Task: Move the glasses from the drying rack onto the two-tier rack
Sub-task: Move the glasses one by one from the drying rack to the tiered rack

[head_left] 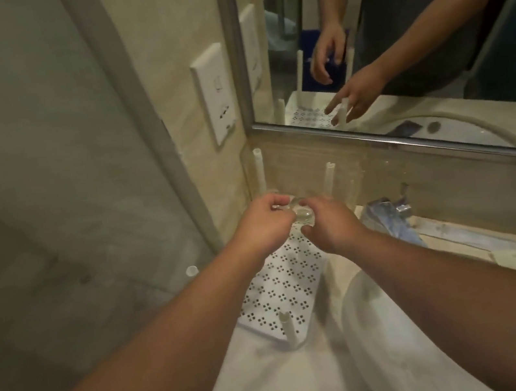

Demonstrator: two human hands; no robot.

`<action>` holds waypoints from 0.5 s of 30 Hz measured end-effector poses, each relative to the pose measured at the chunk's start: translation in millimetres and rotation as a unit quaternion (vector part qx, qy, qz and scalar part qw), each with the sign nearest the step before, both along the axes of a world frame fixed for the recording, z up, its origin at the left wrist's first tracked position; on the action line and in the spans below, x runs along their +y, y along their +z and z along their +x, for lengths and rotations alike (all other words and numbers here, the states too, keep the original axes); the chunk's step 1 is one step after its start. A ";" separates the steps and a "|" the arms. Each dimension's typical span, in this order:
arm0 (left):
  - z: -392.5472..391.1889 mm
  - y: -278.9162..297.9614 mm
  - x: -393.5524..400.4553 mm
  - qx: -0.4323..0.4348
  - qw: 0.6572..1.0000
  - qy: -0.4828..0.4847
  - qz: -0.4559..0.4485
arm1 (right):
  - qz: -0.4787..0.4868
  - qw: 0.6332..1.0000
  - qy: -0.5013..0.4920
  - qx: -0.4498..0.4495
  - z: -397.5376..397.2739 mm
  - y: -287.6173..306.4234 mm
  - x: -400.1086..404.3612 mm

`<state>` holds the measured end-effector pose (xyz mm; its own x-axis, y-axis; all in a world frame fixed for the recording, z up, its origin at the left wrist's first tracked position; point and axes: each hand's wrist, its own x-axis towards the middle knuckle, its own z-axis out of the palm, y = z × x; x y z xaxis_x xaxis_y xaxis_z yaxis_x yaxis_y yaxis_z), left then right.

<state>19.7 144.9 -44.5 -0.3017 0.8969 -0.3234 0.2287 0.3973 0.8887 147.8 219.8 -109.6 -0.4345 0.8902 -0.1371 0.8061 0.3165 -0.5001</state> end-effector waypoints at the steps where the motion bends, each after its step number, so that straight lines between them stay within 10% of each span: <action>1: -3.9 -3.3 -0.1 0.002 1.000 0.001 -0.006 | 0.005 1.000 0.010 -0.014 -4.6 -2.2 3.1; 15: -25.0 -41.9 -13.8 -0.012 0.998 0.001 -0.066 | 0.006 0.994 0.000 -0.109 -36.5 -29.2 34.8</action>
